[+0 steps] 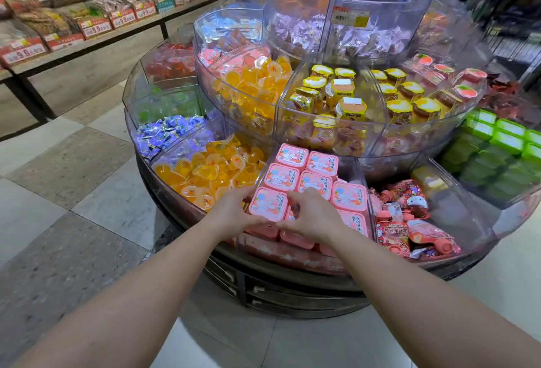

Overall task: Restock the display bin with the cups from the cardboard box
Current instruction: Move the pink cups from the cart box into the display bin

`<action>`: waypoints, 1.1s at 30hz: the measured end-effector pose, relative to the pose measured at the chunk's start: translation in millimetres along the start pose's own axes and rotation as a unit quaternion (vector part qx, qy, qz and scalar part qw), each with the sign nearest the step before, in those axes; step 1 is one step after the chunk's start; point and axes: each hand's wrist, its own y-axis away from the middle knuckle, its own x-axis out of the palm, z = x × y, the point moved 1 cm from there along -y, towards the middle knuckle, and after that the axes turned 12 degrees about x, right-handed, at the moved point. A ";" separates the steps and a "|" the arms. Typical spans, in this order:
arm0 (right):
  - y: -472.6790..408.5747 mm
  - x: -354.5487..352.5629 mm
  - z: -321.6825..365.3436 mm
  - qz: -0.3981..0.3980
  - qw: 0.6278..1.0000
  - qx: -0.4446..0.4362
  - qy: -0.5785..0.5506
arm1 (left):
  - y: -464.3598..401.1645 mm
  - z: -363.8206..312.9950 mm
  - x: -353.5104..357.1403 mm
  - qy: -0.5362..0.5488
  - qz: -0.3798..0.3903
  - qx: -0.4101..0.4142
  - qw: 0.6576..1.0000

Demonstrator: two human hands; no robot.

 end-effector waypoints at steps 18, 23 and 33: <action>8.9 -1.8 -19.6 -0.076 0.988 -0.004 0.132 | 4.8 9.5 40.1 -0.107 -0.084 -0.043 0.990; 9.8 -3.9 -24.4 -0.071 0.993 -0.016 0.092 | 4.4 3.0 37.7 -0.099 -0.060 -0.065 0.991; 4.0 -57.4 -100.5 -0.134 0.991 -0.007 -0.012 | -24.4 -75.8 31.5 -0.245 -0.020 -0.005 0.969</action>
